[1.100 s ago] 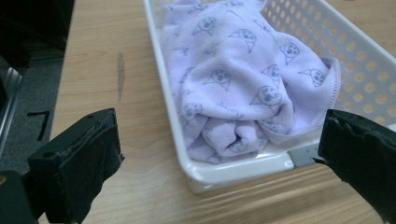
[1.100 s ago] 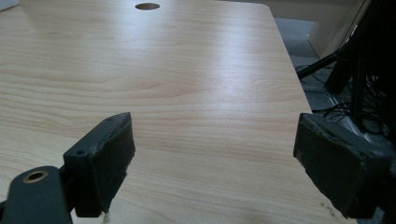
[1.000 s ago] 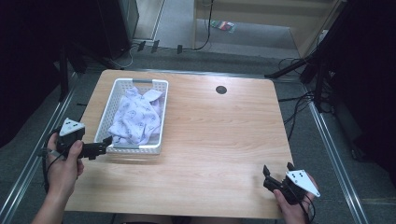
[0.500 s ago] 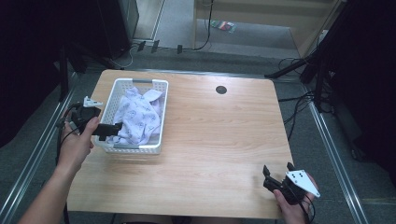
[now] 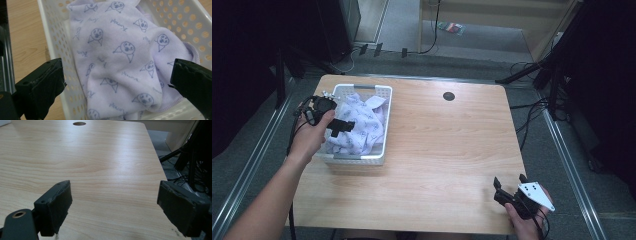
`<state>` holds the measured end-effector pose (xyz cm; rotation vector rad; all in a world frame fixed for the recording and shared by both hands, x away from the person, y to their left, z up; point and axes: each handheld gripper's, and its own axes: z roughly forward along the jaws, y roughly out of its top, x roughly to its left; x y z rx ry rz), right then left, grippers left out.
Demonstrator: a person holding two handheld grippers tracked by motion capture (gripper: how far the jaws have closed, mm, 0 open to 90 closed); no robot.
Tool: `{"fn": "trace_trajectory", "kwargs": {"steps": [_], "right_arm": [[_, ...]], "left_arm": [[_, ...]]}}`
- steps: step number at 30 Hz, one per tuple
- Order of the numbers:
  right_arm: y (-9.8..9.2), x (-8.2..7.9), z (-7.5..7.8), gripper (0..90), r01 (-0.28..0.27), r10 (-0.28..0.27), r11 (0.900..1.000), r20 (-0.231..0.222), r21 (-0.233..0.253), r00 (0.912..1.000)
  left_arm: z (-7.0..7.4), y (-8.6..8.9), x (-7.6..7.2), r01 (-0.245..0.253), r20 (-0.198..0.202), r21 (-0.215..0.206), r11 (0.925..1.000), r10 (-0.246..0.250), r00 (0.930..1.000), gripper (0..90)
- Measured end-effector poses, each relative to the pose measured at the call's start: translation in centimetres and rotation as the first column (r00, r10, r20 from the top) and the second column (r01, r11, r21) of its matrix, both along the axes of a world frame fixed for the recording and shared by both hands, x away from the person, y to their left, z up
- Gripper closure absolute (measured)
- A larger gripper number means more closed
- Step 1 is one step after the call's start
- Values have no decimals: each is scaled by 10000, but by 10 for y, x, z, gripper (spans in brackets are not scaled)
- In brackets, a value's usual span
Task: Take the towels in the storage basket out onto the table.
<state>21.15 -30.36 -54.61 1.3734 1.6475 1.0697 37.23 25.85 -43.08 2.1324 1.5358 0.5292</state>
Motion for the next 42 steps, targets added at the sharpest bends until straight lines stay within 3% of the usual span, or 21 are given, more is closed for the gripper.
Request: {"fn": "trace_trajectory", "kwargs": {"steps": [8, 15, 25, 29, 33, 37, 38, 42], "right_arm": [[0, 0, 0, 127, 5, -5, 10000, -2, 17, 10000], [-1, 0, 0, 127, -2, 2, 10000, 5, 46, 10000], [-1, 0, 0, 127, -21, 21, 10000, -10, 88, 10000], [-1, 0, 0, 127, -26, 26, 10000, -5, 83, 10000], [-1, 0, 0, 127, -28, 28, 10000, -6, 83, 10000], [-1, 0, 0, 127, -41, 41, 10000, 4, 91, 10000], [-1, 0, 0, 127, -41, 41, 9999, 3, 96, 10000], [-1, 0, 0, 127, -44, 44, 9999, 8, 98, 10000]], "left_arm": [[-7, -13, 27, 136, -674, 153, 9998, -126, 9976, 0], [-26, -20, 47, 178, -1333, 109, 9998, -162, 9909, 0], [-41, -28, 64, -258, -1688, 18, 9997, 257, 9853, 0], [-50, -29, 70, -299, -2101, -78, 9995, 276, 9773, 0], [-57, -33, 73, -505, -2168, -55, 9987, 481, 9750, 0], [-67, -39, 76, -691, -2680, 402, 9968, 774, 9603, 0], [-75, -42, 76, -624, -3052, 921, 9938, 878, 9482, 0], [-81, -42, 74, -637, -2915, 818, 9946, 850, 9528, 0]]}}
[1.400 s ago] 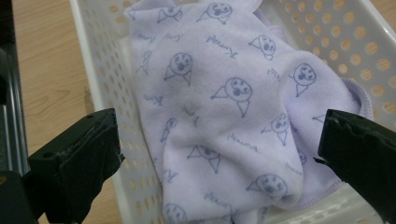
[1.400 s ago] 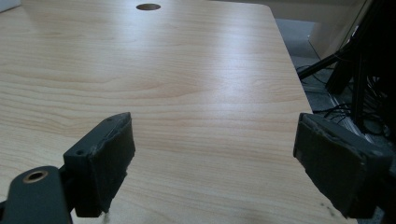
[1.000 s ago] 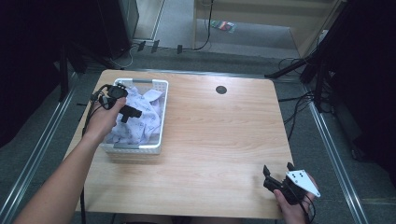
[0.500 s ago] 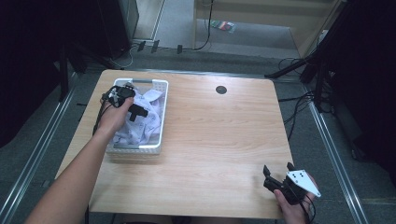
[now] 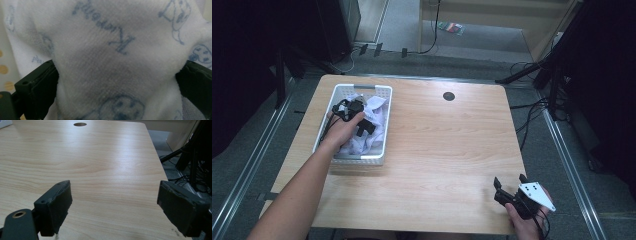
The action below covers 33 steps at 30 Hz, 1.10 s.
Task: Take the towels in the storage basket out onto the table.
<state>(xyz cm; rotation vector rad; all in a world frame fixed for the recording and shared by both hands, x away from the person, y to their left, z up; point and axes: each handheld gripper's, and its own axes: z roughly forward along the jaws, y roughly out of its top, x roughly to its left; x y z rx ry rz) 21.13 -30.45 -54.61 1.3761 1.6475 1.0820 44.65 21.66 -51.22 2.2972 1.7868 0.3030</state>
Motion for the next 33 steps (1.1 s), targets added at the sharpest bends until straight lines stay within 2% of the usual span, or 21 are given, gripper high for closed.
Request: {"fn": "trace_trajectory", "kwargs": {"steps": [3, 5, 10, 12, 16, 18, 20, 22, 23, 27, 33], "right_arm": [[0, 0, 0, 127, -17, 17, 10000, 4, 14, 10000], [1, 0, 0, 127, -20, 20, 10000, 7, -31, 10000], [1, 0, 0, 127, -6, 6, 10000, -3, -28, 10000], [0, 0, 0, 127, 6, -6, 10000, -14, -21, 10000], [0, 0, 0, 127, 10, -10, 10000, -19, -11, 10000], [0, 0, 0, 127, 9, -9, 10000, -12, -10, 10000], [0, 0, 0, 127, 9, -9, 10000, -13, -8, 10000], [0, 0, 0, 127, 8, -8, 10000, -13, -9, 10000], [0, 0, 0, 127, 8, -8, 10000, -12, -8, 10000], [0, 0, 0, 127, 23, -23, 10000, -36, 27, 10000], [0, 1, 0, 127, 29, -28, 10000, -41, 49, 10000]], "left_arm": [[-1, 0, -1, 196, 14, 73, 9998, -196, 9998, 0], [-1, 1, -1, 313, -113, 22, 9995, -312, 9994, 0], [0, -1, -1, 202, -152, 130, 9997, -200, 9997, 26], [2, -2, -1, 210, -218, 211, 9996, -206, 9996, 89], [10, -2, -4, 484, -508, 314, 9983, -468, 9976, 338], [11, 0, -5, 441, -361, 344, 9984, -428, 9984, 365], [12, 2, -5, 323, -292, 300, 9990, -314, 9991, 439], [13, 3, -5, 363, -334, 198, 9991, -356, 9988, 497], [13, 4, -6, 435, -211, 221, 9988, -430, 9989, 532], [14, 6, -6, 407, -175, 123, 9991, -405, 9990, 576], [20, 10, -5, 357, -283, -82, 9993, -359, 9990, 586]]}}
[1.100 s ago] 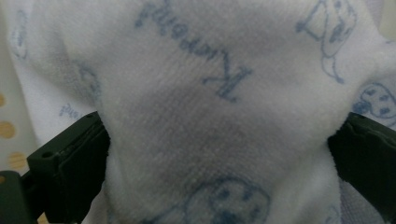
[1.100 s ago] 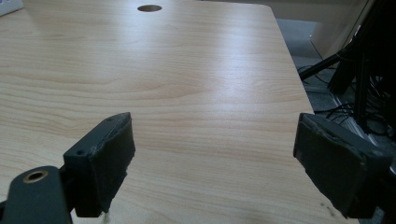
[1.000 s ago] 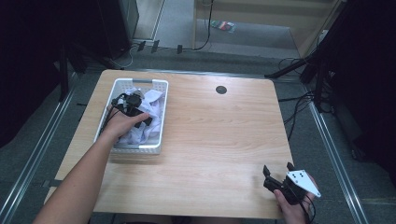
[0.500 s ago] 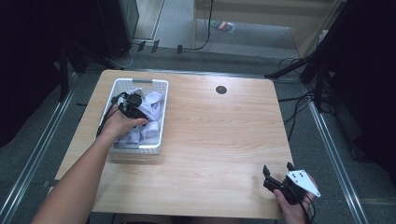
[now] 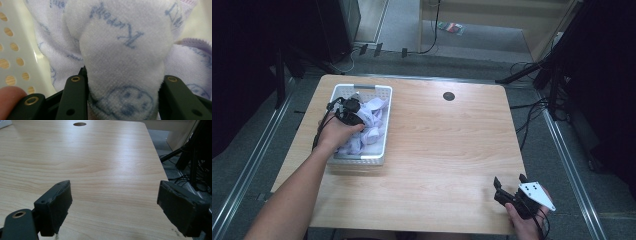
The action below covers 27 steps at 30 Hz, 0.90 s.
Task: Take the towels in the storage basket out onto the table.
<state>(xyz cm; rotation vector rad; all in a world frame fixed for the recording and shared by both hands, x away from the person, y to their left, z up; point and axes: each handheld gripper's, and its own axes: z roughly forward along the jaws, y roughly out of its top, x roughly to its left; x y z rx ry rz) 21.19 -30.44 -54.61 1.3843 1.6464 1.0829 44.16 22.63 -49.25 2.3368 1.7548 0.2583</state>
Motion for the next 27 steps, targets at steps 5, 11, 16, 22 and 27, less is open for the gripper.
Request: {"fn": "trace_trajectory", "kwargs": {"steps": [5, 11, 16, 22, 27], "right_arm": [[0, 0, 0, 127, -3, 3, 10000, -1, 13, 10000], [0, 0, 0, 127, 4, -4, 10000, -17, -19, 10000], [0, 0, 0, 127, 4, -4, 10000, -10, -22, 10000], [0, 0, 0, 127, -4, 4, 10000, 3, -23, 10000], [0, 0, 0, 127, -12, 12, 10000, -1, -34, 10000]], "left_arm": [[9, 4, -1, 43, 81, -155, 9999, -41, 10000, 585], [27, 7, -3, 69, 220, -230, 9997, -64, 9997, 582], [42, 8, -6, 215, 529, -263, 9994, -201, 9984, 579], [62, 10, -5, 332, 658, -403, 9986, -305, 9974, 573], [76, 8, -7, 538, 795, -319, 9980, -511, 9955, 571]]}}
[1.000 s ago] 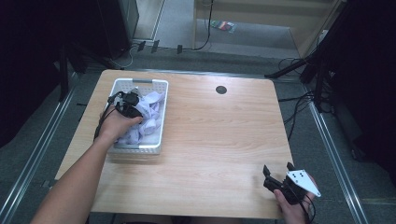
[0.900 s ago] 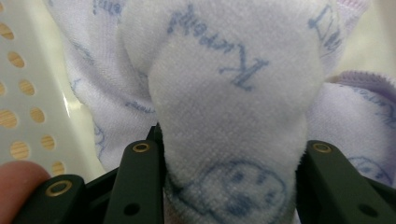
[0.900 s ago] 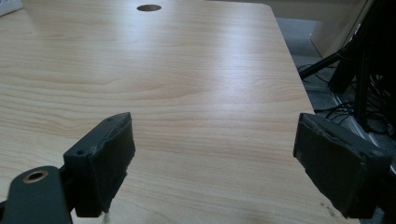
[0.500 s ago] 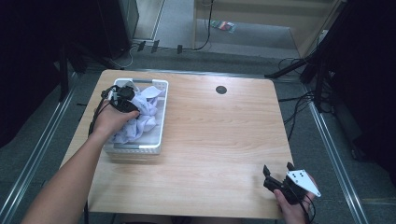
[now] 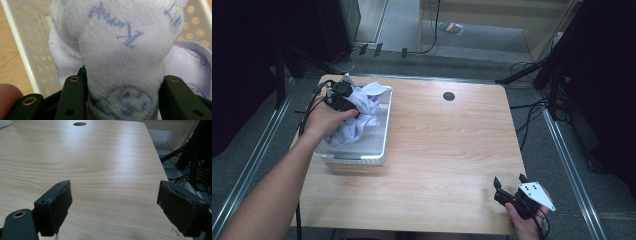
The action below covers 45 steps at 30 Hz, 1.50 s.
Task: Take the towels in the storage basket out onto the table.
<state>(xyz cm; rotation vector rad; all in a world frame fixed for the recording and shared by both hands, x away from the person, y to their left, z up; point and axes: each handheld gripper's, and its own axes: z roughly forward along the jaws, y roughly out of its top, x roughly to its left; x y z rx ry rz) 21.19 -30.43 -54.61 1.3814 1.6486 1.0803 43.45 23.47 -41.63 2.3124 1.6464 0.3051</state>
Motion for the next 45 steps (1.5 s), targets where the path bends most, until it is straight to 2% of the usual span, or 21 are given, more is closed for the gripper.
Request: {"fn": "trace_trajectory", "kwargs": {"steps": [23, 29, 45], "right_arm": [[0, 0, 0, 127, -17, 17, 10000, 41, -38, 10000], [0, 0, 0, 127, -27, 27, 10000, 42, -45, 10000], [0, 0, 0, 127, -28, 28, 10000, 47, -2, 10000]], "left_arm": [[52, -20, -5, 341, 456, 109, 9994, -346, 9984, 566], [57, -32, -5, 587, 639, 105, 9982, -592, 9962, 564], [62, -73, -5, 1247, 743, 130, 9921, -1253, 9893, 560]]}}
